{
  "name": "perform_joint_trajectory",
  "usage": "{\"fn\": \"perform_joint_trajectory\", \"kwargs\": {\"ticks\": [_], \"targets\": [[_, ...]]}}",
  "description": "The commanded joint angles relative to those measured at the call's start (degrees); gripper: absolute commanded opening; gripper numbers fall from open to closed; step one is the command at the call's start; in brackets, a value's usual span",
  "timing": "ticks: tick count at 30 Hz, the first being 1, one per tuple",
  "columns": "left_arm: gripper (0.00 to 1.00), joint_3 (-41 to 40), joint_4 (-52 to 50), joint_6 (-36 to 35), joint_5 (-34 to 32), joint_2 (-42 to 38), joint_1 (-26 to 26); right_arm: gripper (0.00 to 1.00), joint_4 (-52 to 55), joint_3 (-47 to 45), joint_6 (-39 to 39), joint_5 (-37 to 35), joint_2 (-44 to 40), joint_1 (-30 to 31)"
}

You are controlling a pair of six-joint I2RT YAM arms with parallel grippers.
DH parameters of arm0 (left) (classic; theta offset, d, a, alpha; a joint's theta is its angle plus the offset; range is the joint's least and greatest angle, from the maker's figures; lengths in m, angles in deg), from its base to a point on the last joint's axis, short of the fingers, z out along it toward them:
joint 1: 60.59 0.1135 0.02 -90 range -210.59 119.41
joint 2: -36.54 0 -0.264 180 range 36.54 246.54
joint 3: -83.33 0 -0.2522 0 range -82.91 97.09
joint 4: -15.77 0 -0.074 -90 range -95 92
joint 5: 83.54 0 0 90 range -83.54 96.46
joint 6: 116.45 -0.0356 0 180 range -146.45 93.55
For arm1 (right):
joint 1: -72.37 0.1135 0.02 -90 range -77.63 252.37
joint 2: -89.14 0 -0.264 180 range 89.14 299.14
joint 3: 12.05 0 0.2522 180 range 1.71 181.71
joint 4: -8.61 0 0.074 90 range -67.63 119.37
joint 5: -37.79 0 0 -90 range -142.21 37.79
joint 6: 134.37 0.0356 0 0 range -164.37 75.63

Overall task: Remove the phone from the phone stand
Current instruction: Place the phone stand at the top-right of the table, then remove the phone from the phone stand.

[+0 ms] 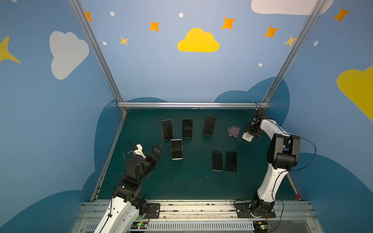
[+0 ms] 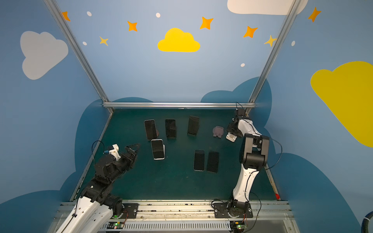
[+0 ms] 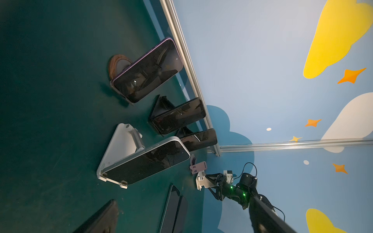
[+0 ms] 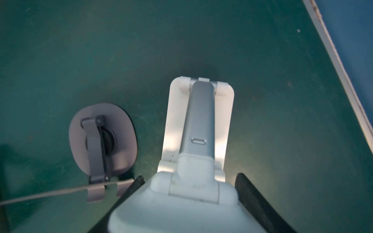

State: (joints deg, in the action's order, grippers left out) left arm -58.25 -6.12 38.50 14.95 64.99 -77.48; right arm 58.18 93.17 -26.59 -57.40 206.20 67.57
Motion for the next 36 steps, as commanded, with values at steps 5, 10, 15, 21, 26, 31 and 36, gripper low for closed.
{"fn": "perform_joint_trajectory", "kwargs": {"ticks": [5, 10, 15, 21, 26, 31, 36], "targets": [[1.0, 2.6, 1.8, -1.4, 0.7, 2.1, 0.0, 0.83, 5.9, 5.5, -0.6, 2.7, 3.7, 0.6], [1.0, 3.7, -0.7, -2.2, 0.9, 0.7, 0.0, 0.88, 5.8, 2.1, 2.2, -0.8, -1.3, 0.8], [1.0, 2.3, -4.0, -1.9, -0.9, -1.4, 0.0, 0.89, 6.8, -1.8, 6.6, -0.5, -10.2, 0.0], [1.0, -0.3, -7.6, -0.5, 0.1, -1.3, 0.0, 0.89, 4.3, -9.8, 10.3, 1.7, -22.3, 2.4], [1.0, 0.4, -13.7, -3.1, -4.7, -5.5, 0.0, 0.88, 4.4, -14.1, 10.8, 0.0, -31.4, 9.0], [1.0, -0.9, -16.2, -3.0, -8.0, -9.1, 0.1, 0.88, 5.3, -17.1, 9.1, -7.9, -37.1, 21.4], [1.0, -0.2, -20.3, -4.0, -7.7, -9.7, 0.1, 0.84, 0.7, -21.8, 10.7, -9.6, -40.4, 32.4]]}}
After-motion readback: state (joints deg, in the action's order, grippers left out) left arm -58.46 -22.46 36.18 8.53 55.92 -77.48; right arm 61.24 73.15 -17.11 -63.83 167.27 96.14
